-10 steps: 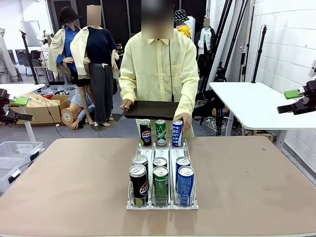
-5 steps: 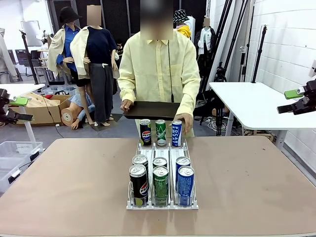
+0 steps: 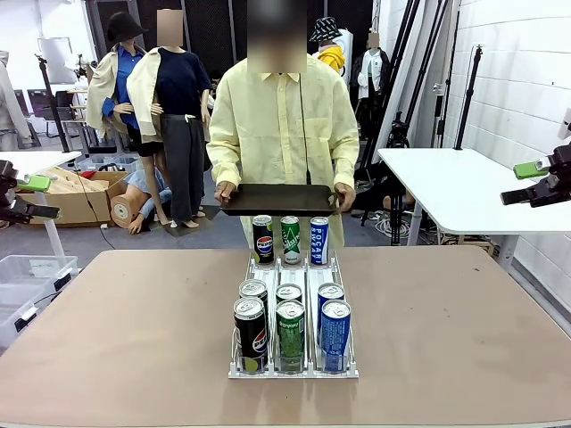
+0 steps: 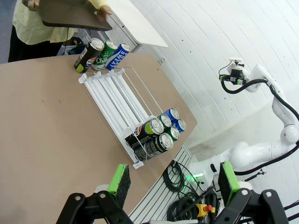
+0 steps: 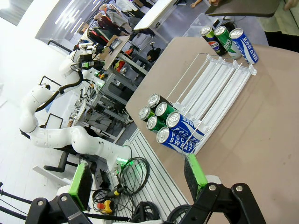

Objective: Retrieve and hand over the desired beverage to the person.
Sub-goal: Pick up a can of the same type that the person held from the Automatic Can Dispenser.

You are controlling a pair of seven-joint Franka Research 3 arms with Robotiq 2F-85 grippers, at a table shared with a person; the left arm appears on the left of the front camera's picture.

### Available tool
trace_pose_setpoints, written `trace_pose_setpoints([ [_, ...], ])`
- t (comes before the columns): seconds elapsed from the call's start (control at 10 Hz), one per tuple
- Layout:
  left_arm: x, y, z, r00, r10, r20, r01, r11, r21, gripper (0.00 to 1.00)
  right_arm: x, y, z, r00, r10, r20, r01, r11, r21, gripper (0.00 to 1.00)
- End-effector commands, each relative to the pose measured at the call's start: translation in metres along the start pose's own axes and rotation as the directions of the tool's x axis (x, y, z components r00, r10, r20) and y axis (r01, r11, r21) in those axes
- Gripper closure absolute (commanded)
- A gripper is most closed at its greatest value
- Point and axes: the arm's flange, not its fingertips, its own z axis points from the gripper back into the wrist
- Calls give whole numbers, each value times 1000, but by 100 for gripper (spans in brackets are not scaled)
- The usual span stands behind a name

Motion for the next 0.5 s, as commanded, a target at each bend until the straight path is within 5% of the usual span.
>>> trace_pose_setpoints([
  [0.0, 1, -1, 1, 1000, -2, 18, 2, 1000, -17, 0, 1, 0, 0, 1000, 1, 7, -2, 1000, 12, 0],
  [0.4, 1, -1, 1, 1000, -2, 18, 2, 1000, -17, 0, 1, 0, 0, 1000, 1, 7, -2, 1000, 12, 0],
])
